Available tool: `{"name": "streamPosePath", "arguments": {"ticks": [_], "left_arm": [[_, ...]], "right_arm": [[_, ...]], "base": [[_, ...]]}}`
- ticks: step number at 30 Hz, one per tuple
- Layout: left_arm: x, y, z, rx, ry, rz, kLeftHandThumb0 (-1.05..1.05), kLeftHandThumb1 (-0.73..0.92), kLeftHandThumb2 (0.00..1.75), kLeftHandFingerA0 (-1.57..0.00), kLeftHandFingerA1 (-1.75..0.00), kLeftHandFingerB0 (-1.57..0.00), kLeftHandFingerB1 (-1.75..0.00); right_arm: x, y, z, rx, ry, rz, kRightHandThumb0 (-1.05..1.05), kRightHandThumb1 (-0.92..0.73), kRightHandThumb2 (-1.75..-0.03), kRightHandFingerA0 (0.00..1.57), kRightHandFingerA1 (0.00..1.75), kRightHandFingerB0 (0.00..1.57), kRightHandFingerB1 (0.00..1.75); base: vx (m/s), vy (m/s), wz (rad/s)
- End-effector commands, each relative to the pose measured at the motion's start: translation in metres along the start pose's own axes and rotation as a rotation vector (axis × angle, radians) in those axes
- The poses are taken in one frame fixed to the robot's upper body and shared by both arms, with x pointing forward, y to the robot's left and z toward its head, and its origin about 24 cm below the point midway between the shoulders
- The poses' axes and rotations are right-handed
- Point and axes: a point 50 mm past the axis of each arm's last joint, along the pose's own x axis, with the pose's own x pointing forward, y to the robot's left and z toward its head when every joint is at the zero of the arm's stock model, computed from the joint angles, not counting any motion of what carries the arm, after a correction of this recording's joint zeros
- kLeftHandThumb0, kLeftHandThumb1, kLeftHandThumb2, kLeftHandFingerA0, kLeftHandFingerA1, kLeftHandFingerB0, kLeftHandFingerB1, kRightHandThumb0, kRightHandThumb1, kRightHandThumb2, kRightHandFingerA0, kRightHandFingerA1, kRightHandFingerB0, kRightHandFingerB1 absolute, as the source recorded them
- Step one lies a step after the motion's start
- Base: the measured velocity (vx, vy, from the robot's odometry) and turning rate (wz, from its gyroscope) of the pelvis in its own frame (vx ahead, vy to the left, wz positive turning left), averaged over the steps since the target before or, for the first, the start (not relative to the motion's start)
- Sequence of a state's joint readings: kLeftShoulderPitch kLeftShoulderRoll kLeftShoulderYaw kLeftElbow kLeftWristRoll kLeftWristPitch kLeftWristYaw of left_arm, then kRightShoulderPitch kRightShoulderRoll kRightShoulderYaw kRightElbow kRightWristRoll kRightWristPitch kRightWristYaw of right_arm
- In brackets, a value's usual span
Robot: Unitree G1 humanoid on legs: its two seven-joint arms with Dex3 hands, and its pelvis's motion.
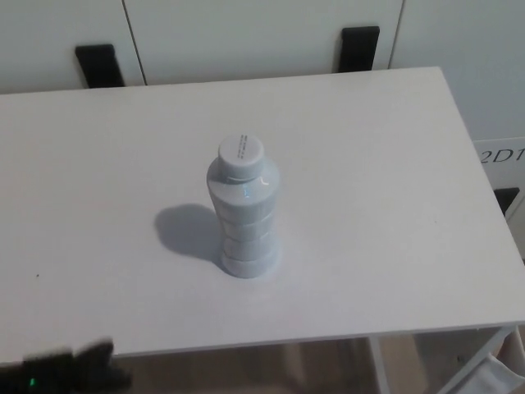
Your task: The robot picks up a bottle from a person using its left hand and walk towards the table in frontand put the bottle on the table.
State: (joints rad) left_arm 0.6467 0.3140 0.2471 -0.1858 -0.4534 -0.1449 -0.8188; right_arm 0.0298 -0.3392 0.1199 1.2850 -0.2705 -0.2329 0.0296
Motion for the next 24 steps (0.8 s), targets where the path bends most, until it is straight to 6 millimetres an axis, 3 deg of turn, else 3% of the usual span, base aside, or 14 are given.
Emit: {"name": "streamPosePath", "arguments": {"ticks": [1, 2, 6, 7, 10, 11, 12, 16, 17, 18, 21, 22, 23, 24], "left_arm": [[-0.053, -0.01, -0.029, -0.099, 0.234, -0.45, -0.53, 0.2, 0.57, -0.89, -0.59, -0.85, -0.54], [-0.055, -0.005, -0.041, -0.114, 0.293, -0.446, -0.54, 0.3, 0.51, -0.88, -0.54, -0.81, -0.49], [-0.059, 0.007, -0.072, -0.118, 0.476, -0.291, -0.55, 0.31, 0.5, -0.87, -0.56, -0.74, -0.51], [-0.059, 0.012, -0.081, -0.136, 0.52, -0.221, -0.56, 0.29, 0.72, -0.81, -0.7, -0.52, -0.58], [-0.056, 0.027, -0.097, -0.159, 0.606, -0.044, -0.66, 0.35, 0.82, -0.77, -0.73, -0.51, -0.62], [-0.054, 0.031, -0.1, -0.165, 0.637, 0.009, -0.66, 0.35, 0.82, -0.77, -0.73, -0.51, -0.62], [-0.042, 0.043, -0.108, -0.127, 0.694, 0.112, -0.76, 0.58, 0.57, -0.84, -0.7, -0.57, -0.64], [-0.02, 0.06, -0.129, -0.102, 0.809, 0.342, -0.67, 0.62, 0.59, -0.84, -0.8, -0.55, -0.7], [-0.012, 0.064, -0.14, -0.144, 0.853, 0.495, -0.66, 0.65, 0.61, -0.66, -0.86, -0.42, -0.68], [-0.01, 0.065, -0.144, -0.134, 0.868, 0.553, -0.64, 0.7, 0.65, -0.56, -0.83, -0.39, -0.69], [-0.007, 0.072, -0.147, -0.056, 0.93, 0.662, -0.61, 0.7, 0.73, -0.52, -0.88, -0.34, -0.72], [-0.01, 0.074, -0.147, -0.033, 0.947, 0.689, -0.59, 0.68, 0.77, -0.54, -0.95, -0.36, -0.76], [-0.014, 0.075, -0.149, -0.01, 0.969, 0.705, -0.53, 0.68, 0.8, -0.67, -1.21, -0.63, -1.05], [-0.017, 0.074, -0.151, 0.011, 0.99, 0.712, -0.53, 0.68, 0.8, -0.67, -1.21, -0.63, -1.05]], "right_arm": [[-0.005, 0.003, -0.017, -0.04, 0.055, 0.026, -0.32, -0.71, -0.61, 0.64, 0.46, 0.52, 0.4], [-0.006, 0.005, -0.019, -0.045, 0.06, 0.033, -0.31, -0.73, -0.62, 0.65, 0.46, 0.53, 0.41], [-0.007, 0.008, -0.022, -0.058, 0.075, 0.039, -0.32, -0.74, -0.62, 0.62, 0.46, 0.48, 0.39], [-0.007, 0.009, -0.023, -0.059, 0.077, 0.043, -0.33, -0.74, -0.61, 0.6, 0.45, 0.48, 0.39], [-0.006, 0.014, -0.02, -0.052, 0.076, 0.053, -0.33, -0.73, -0.61, 0.62, 0.46, 0.5, 0.4], [-0.005, 0.014, -0.019, -0.044, 0.076, 0.053, -0.33, -0.73, -0.61, 0.62, 0.46, 0.5, 0.4], [-0.004, 0.014, -0.015, -0.029, 0.071, 0.052, -0.32, -0.74, -0.62, 0.66, 0.47, 0.54, 0.41], [-0.002, 0.012, -0.011, -0.04, 0.068, 0.05, -0.34, -0.75, -0.62, 0.62, 0.47, 0.5, 0.4], [-0.003, 0.012, -0.012, -0.053, 0.069, 0.045, -0.33, -0.75, -0.62, 0.63, 0.47, 0.54, 0.41], [-0.003, 0.012, -0.013, -0.057, 0.065, 0.046, -0.32, -0.74, -0.62, 0.64, 0.47, 0.54, 0.41], [-0.002, 0.016, -0.011, -0.059, 0.058, 0.049, -0.32, -0.73, -0.61, 0.65, 0.47, 0.52, 0.4], [-0.003, 0.02, -0.01, -0.054, 0.053, 0.058, -0.32, -0.73, -0.61, 0.67, 0.48, 0.54, 0.41], [-0.002, 0.022, -0.008, -0.047, 0.051, 0.064, -0.33, -0.73, -0.62, 0.64, 0.48, 0.54, 0.41], [-0.001, 0.023, -0.005, -0.041, 0.051, 0.067, -0.33, -0.73, -0.62, 0.64, 0.48, 0.54, 0.41]], "base": [[0.0, 0.0, 0.0], [0.0, 0.0, 0.0], [0.0, 0.0, 0.0], [0.0, 0.0, 0.0], [0.0, 0.0, 0.0], [0.0, 0.0, 0.0], [0.0, 0.0, 0.0], [0.0, 0.0, 0.0], [0.0, 0.0, 0.0], [0.0, 0.0, 0.0], [0.0, 0.0, 0.0], [0.0, 0.0, 0.0], [0.0, 0.0, 0.0], [0.0, 0.0, 0.0]]}}
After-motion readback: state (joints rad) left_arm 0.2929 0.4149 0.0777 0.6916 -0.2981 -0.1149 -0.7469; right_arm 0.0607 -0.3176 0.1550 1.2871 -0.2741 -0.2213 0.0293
